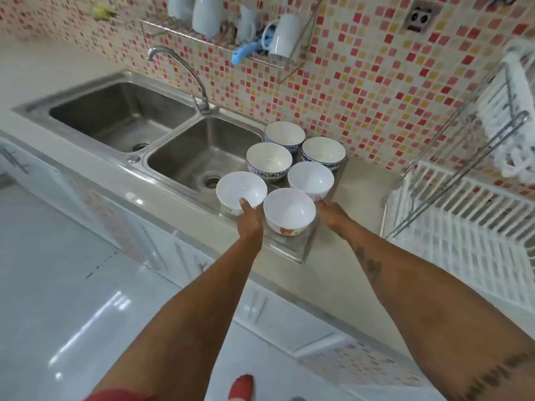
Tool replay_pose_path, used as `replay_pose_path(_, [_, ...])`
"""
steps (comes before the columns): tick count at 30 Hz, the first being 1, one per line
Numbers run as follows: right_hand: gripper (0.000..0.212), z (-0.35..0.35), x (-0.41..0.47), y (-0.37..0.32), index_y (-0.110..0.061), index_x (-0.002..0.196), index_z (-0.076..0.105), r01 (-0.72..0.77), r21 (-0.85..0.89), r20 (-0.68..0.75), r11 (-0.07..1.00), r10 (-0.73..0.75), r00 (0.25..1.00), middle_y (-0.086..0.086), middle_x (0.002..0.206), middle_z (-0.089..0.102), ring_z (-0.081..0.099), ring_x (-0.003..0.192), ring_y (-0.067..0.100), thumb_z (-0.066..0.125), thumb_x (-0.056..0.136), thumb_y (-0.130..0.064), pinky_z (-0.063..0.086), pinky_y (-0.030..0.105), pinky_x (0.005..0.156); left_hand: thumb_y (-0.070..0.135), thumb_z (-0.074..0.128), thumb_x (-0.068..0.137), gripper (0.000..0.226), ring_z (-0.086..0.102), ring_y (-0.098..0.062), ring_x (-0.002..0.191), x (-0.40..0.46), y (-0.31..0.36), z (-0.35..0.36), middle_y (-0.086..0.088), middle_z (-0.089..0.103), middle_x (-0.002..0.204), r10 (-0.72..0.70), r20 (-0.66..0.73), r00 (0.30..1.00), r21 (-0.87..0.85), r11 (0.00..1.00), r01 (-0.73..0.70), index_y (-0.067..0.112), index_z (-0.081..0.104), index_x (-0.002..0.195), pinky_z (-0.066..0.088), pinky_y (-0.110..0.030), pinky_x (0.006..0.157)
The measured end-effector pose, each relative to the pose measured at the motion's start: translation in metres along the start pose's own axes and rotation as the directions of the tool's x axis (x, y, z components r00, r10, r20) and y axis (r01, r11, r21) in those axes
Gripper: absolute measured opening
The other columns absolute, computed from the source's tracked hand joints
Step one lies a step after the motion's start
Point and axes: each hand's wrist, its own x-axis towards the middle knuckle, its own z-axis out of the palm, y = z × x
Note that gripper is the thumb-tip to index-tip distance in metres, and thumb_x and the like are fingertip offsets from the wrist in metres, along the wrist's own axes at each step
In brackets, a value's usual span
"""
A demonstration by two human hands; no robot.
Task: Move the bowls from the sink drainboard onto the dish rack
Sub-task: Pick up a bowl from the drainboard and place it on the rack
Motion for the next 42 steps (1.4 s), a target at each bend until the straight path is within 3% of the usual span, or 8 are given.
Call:
replay_pose_path(9, [0.058,0.014,0.049,0.015,-0.004,0.119,0.065,-0.101,0.323,-0.059,0.941,0.127,0.990,0.016,0.123,0.065,0.060,0.109,0.028,0.042,0.094,-0.051,0.045,0.033,0.088,0.044,0.028,0.104,0.055,0.054,-0.023,0.117,0.036,-0.025,0.028,-0.009,0.061,0.134,0.015,0.040,0.999,-0.185,0.983,-0.008,0.009,0.055,0.137,0.038,-0.028,0.093])
replay_pose_path(14, [0.055,0.022,0.053,0.013,-0.005,0.122,0.060,-0.137,0.327,0.005,0.935,0.143,0.990,0.011,0.114,0.062,0.056,0.098,0.024,0.039,0.097,-0.049,0.044,0.027,0.070,0.044,0.025,0.104,0.049,0.054,-0.027,0.120,0.047,-0.033,0.047,-0.004,0.058,0.126,0.000,0.057,0.998,-0.088,0.996,0.005,0.019,0.052,0.136,0.040,-0.034,0.099])
replay_pose_path(19, [0.054,0.039,0.056,0.017,-0.010,0.138,0.046,-0.117,0.344,0.033,0.932,0.113,0.993,0.013,0.138,0.054,0.053,0.123,0.029,0.036,0.099,-0.046,0.044,0.042,0.105,0.041,0.026,0.105,0.049,0.049,-0.032,0.128,0.047,-0.037,0.056,-0.011,0.050,0.143,-0.011,-0.003,1.000,-0.099,0.995,0.011,0.017,0.043,0.144,0.040,-0.036,0.103])
replay_pose_path(27, [0.060,0.037,0.053,0.017,-0.010,0.140,0.043,-0.125,0.335,0.059,0.934,0.111,0.992,0.014,0.140,0.051,0.052,0.124,0.030,0.037,0.097,-0.050,0.043,0.044,0.107,0.042,0.021,0.106,0.052,0.044,-0.030,0.134,0.040,-0.033,0.060,-0.008,0.043,0.150,-0.134,0.008,0.991,-0.108,0.985,0.134,0.020,0.033,0.151,0.037,-0.038,0.108])
replay_pose_path(30, [0.053,0.028,0.043,0.016,-0.013,0.130,0.054,-0.053,0.283,0.022,0.958,0.049,0.999,0.012,0.132,0.060,0.057,0.118,0.029,0.037,0.096,-0.050,0.045,0.045,0.105,0.042,0.024,0.105,0.050,0.050,-0.028,0.119,0.030,-0.027,0.058,-0.008,0.050,0.143,-0.145,-0.010,0.989,-0.175,0.974,0.141,0.020,0.040,0.147,0.041,-0.038,0.098])
replay_pose_path(36, [0.053,-0.023,0.009,-0.035,0.005,0.110,0.060,0.206,0.252,-0.165,0.946,-0.168,0.972,0.022,0.104,0.064,0.053,0.087,0.022,0.035,0.100,-0.040,0.043,0.032,0.079,0.047,0.025,0.103,0.058,0.051,-0.032,0.128,0.006,0.033,0.071,-0.009,0.050,0.145,-0.021,-0.067,0.997,-0.252,0.968,0.004,0.012,0.040,0.147,0.037,-0.043,0.111])
replay_pose_path(40, [0.045,-0.098,-0.025,-0.124,-0.005,0.103,0.059,0.451,0.219,-0.293,0.865,-0.383,0.876,0.010,0.095,0.060,0.061,0.095,0.031,0.032,0.099,-0.042,0.054,0.045,0.086,0.051,0.033,0.098,0.056,0.059,-0.028,0.120,-0.016,0.134,0.106,-0.004,0.059,0.136,0.158,0.045,0.986,-0.308,0.942,-0.136,0.018,0.046,0.141,0.046,-0.045,0.107])
replay_pose_path(42, [0.044,-0.140,-0.052,-0.163,-0.009,0.111,0.058,0.574,0.176,-0.374,0.800,-0.485,0.791,0.005,0.100,0.059,0.060,0.098,0.026,0.031,0.099,-0.042,0.050,0.040,0.087,0.049,0.038,0.097,0.053,0.060,-0.026,0.120,-0.049,0.182,0.123,-0.001,0.060,0.134,0.223,0.110,0.969,-0.351,0.921,-0.172,0.022,0.044,0.143,0.048,-0.042,0.106])
